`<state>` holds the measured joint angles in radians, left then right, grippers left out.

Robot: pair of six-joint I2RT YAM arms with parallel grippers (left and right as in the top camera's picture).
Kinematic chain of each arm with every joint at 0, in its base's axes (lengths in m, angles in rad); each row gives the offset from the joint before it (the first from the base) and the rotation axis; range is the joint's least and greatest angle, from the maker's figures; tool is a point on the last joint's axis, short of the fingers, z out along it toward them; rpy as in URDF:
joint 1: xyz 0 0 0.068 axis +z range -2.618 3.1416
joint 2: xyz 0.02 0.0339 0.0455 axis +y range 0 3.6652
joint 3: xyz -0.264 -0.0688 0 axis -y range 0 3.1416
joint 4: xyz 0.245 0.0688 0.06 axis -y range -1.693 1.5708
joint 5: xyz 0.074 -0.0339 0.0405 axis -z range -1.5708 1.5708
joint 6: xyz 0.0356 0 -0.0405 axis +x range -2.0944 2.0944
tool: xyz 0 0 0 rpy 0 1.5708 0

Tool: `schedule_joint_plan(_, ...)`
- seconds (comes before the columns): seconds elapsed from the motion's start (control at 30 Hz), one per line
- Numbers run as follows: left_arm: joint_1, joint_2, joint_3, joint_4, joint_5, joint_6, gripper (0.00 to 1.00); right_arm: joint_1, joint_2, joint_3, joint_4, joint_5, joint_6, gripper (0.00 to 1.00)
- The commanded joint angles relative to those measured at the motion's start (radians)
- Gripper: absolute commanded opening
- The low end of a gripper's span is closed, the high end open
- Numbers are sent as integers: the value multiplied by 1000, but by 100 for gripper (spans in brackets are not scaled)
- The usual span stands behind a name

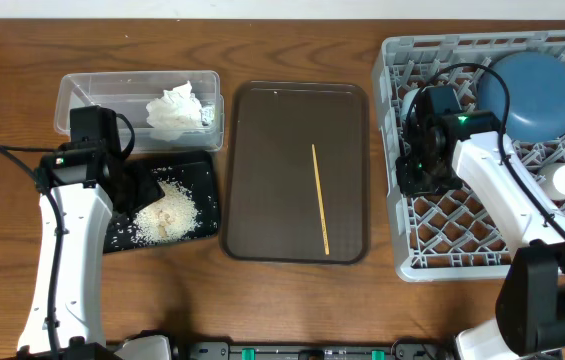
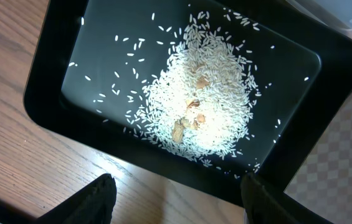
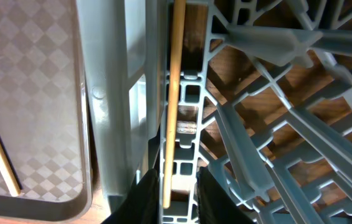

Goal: Sort waste into correct bins and load items into the dishwasher rack
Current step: 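Release the chopstick and return the right gripper to the tray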

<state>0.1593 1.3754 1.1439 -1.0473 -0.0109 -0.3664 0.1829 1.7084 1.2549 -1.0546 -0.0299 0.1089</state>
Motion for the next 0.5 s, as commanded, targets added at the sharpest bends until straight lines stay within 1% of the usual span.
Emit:
schedule_joint_plan(0.0,3,-4,6,-2,-15,-6,68,1,-68,32,0,-1,-14,21)
schedule_joint_plan(0.13,3,-4,6,-3,-15,-6,68,3,-137,76,22,-7,-14,25)
schedule_joint_plan(0.27,3,-4,6,-3,-15,-6,68,28,-206,87,117,-116,-22,36)
schedule_joint_plan(0.37,3,-4,6,-2,-15,-6,68,72,-213,86,191,-198,-20,41)
schedule_joint_plan(0.47,3,-4,6,-3,-15,-6,68,130,-187,86,216,-206,-16,46)
